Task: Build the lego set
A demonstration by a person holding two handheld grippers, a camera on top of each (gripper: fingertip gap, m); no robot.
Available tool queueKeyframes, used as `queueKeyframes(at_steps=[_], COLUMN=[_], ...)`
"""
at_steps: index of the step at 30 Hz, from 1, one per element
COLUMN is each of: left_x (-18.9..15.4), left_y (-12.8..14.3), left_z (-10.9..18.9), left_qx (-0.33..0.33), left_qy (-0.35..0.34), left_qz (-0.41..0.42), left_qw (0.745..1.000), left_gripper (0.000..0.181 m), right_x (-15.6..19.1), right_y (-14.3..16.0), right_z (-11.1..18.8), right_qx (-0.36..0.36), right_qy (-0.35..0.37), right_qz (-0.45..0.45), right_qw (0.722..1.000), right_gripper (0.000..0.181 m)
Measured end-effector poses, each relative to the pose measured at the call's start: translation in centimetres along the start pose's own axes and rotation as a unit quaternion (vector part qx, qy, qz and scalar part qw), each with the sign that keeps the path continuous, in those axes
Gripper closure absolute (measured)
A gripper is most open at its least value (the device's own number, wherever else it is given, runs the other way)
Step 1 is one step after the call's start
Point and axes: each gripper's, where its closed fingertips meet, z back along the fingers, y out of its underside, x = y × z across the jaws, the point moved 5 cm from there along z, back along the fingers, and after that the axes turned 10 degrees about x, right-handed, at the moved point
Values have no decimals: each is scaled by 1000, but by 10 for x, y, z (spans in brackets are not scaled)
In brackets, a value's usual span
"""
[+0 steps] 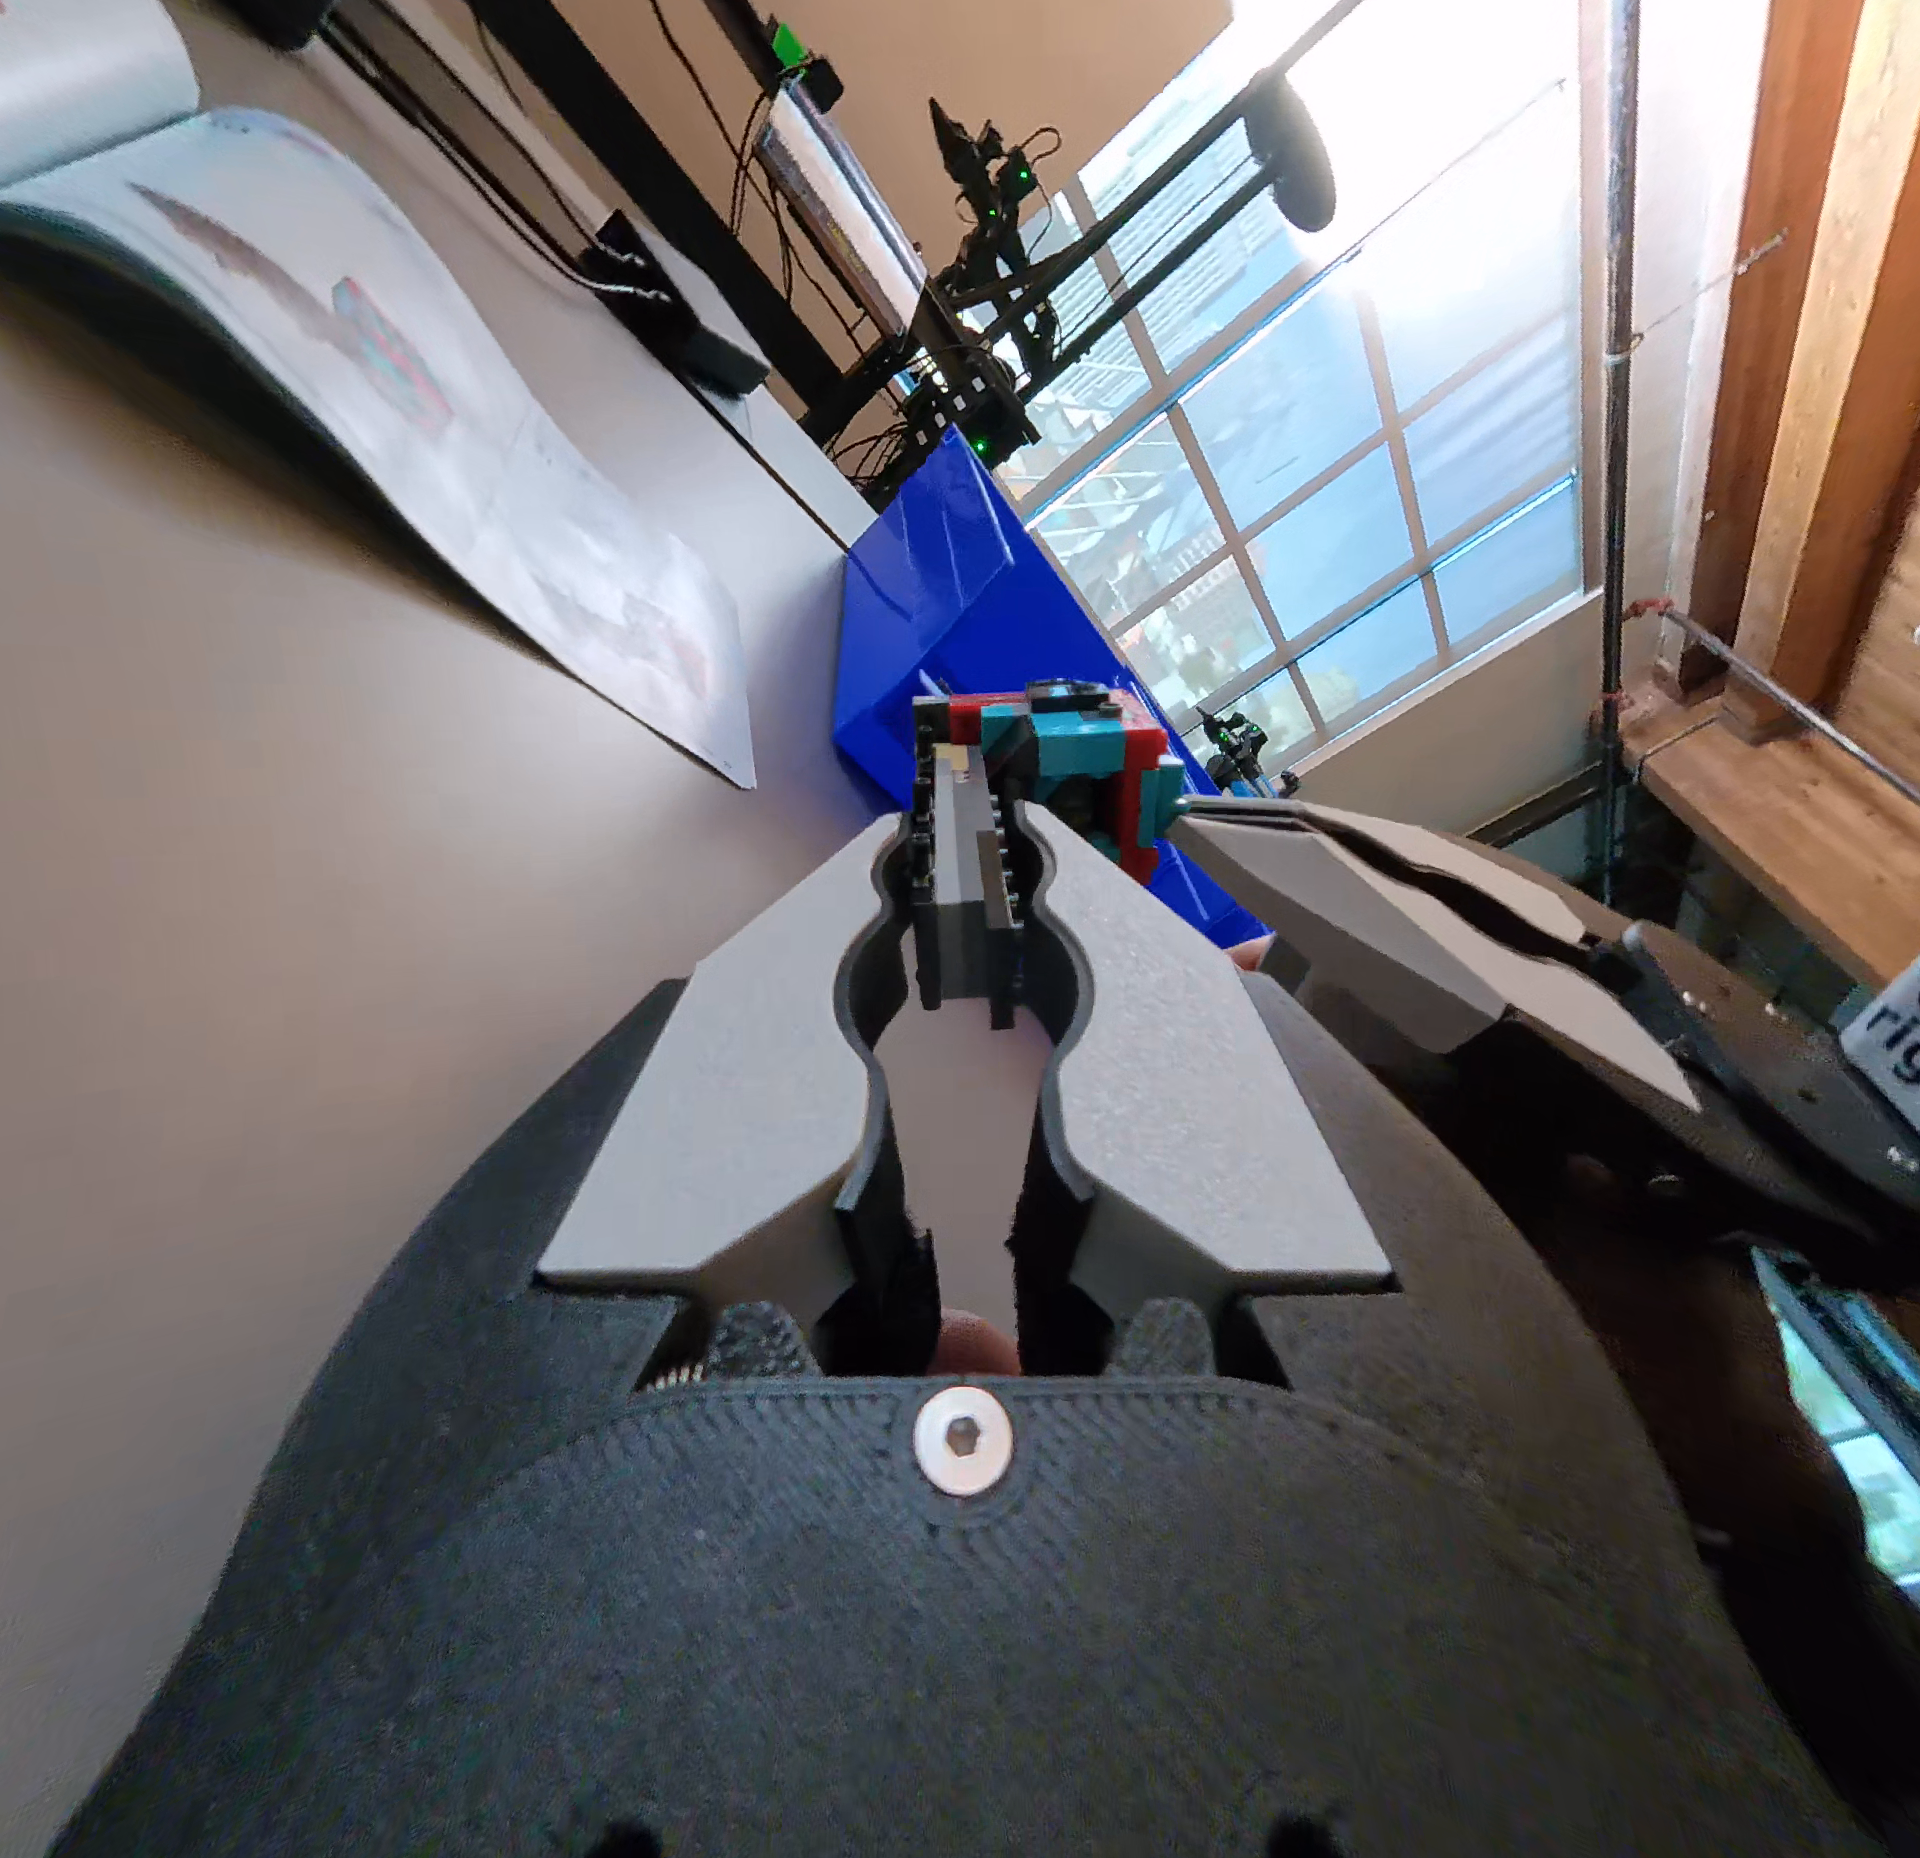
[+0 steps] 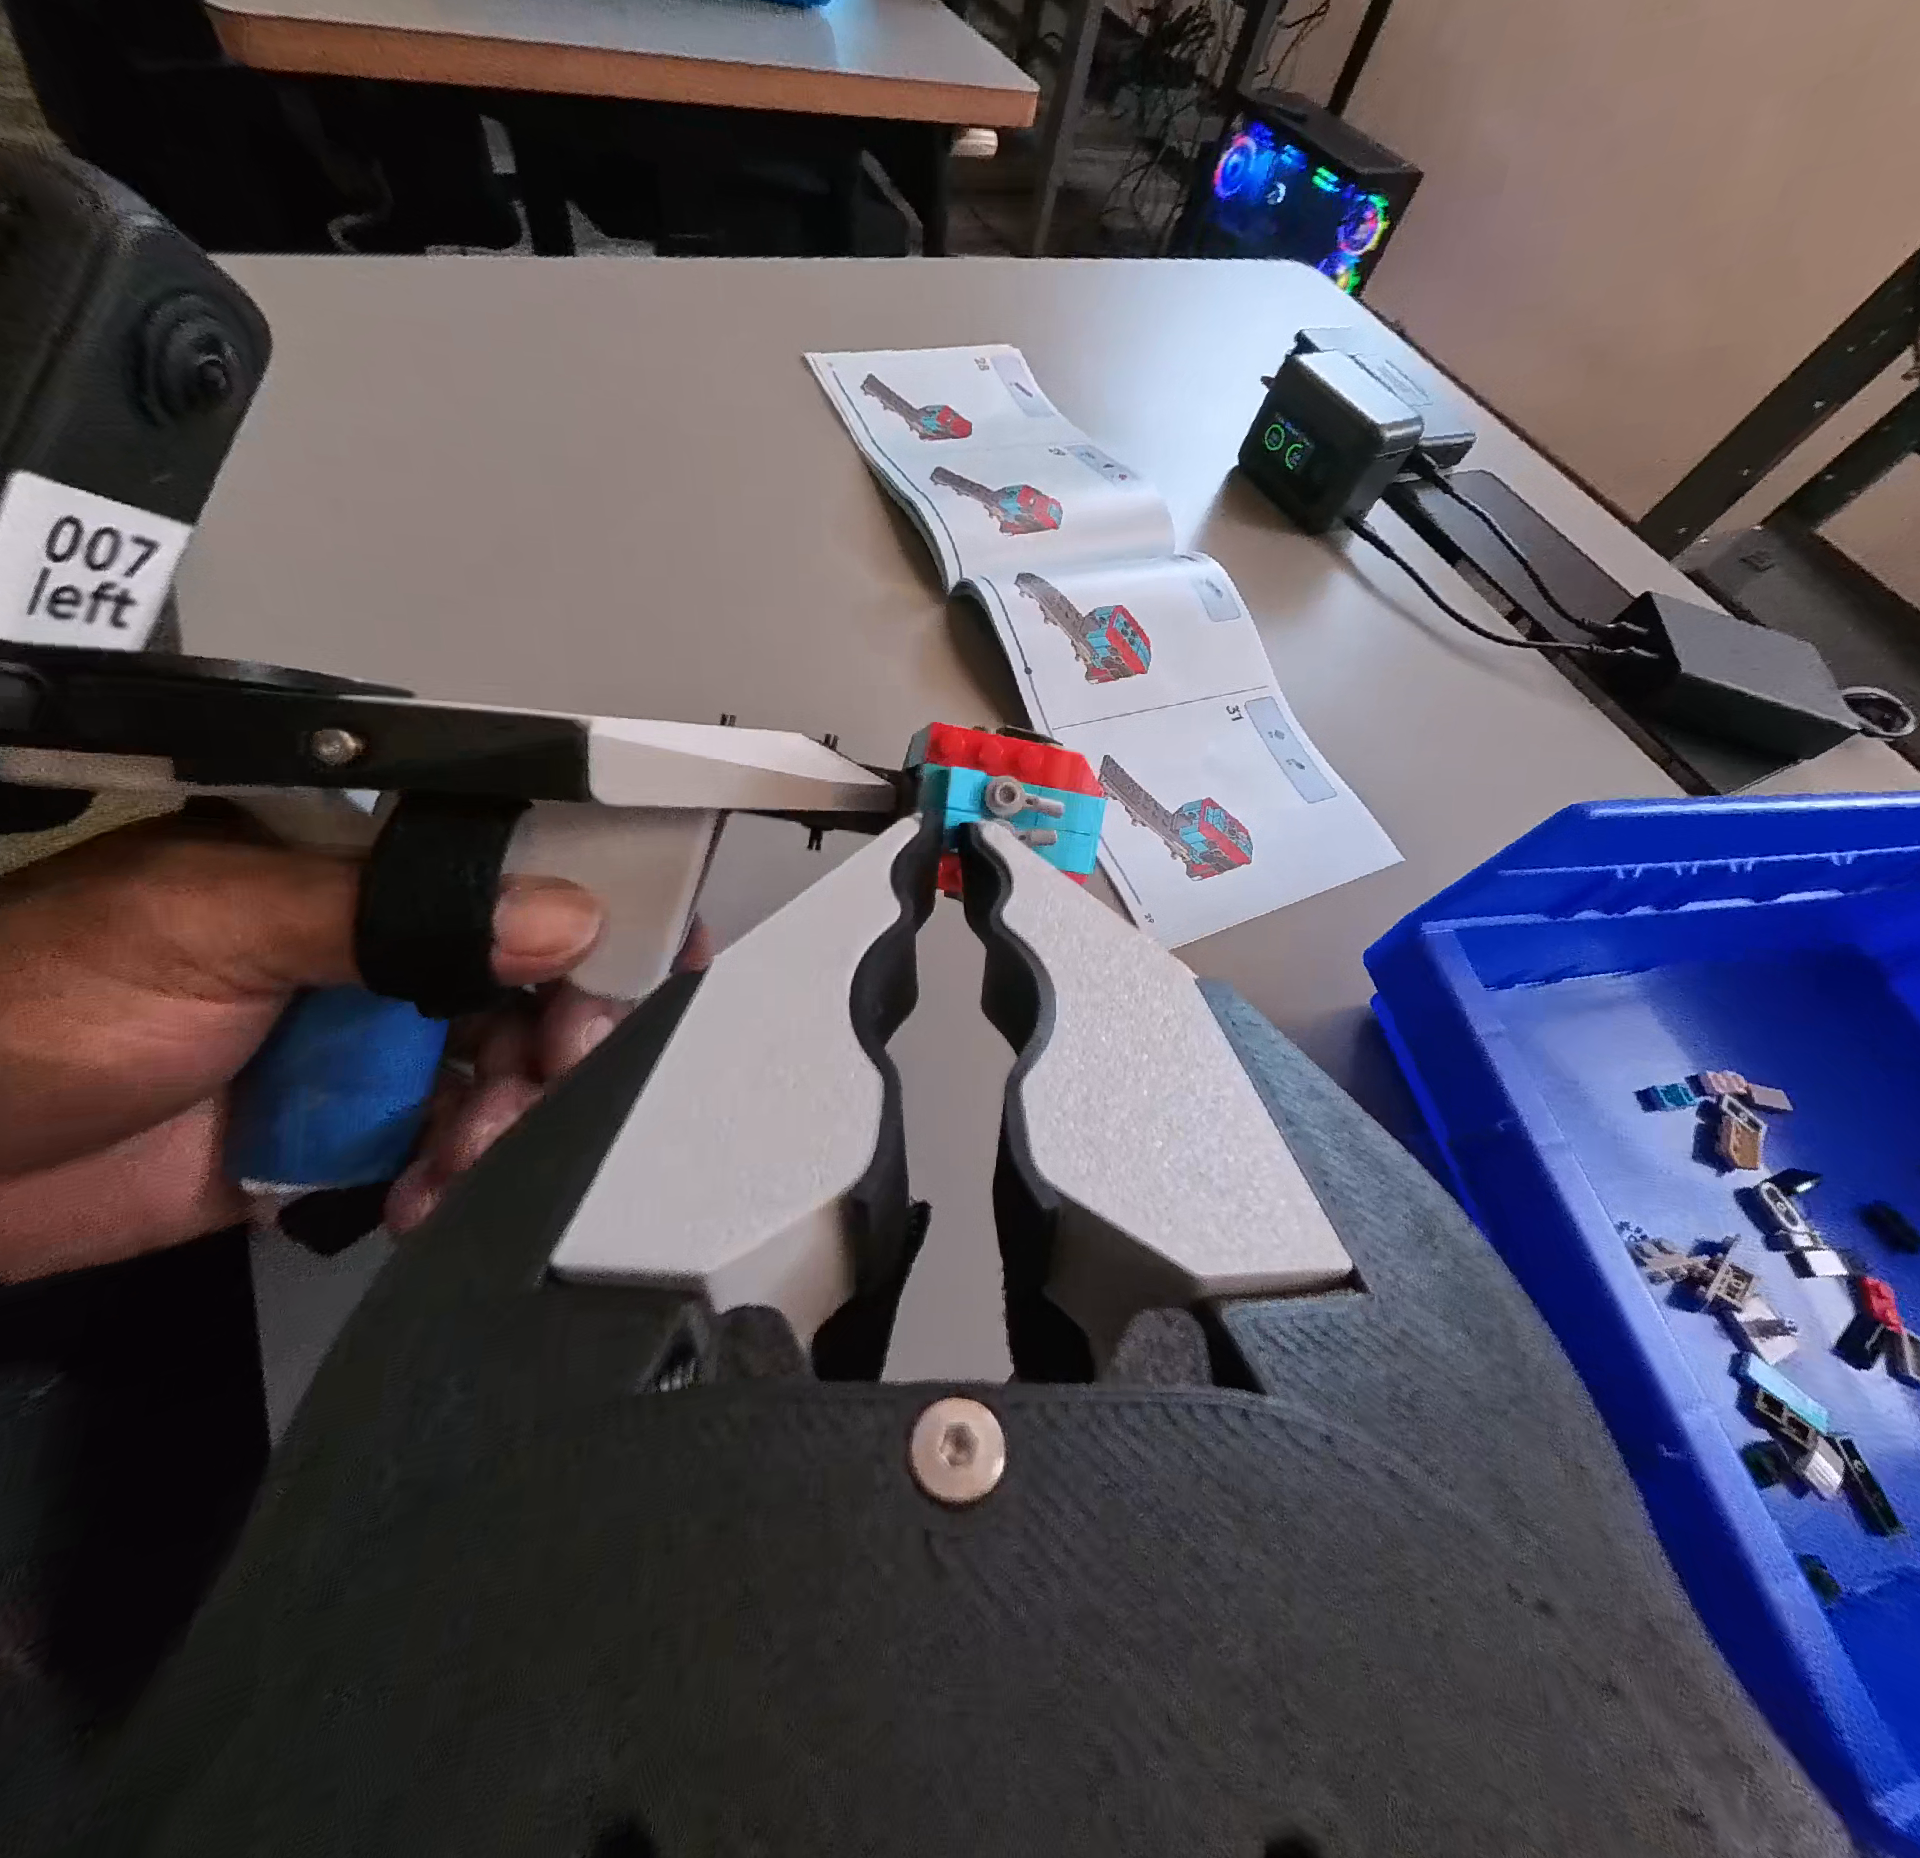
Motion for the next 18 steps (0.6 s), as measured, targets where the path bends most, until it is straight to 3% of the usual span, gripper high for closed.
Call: queueKeyframes(at_steps=[18], left_x=[-9], left_y=[-3], left_z=[-1], left_qx=[-1], left_qy=[-18], left_qz=[-93], left_qw=[995], left_gripper=[165], right_x=[-9], right_y=[0], right_z=[5], right_qx=[32], right_qy=[-68], right_qz=[8], right_qw=[997], right_gripper=[178])
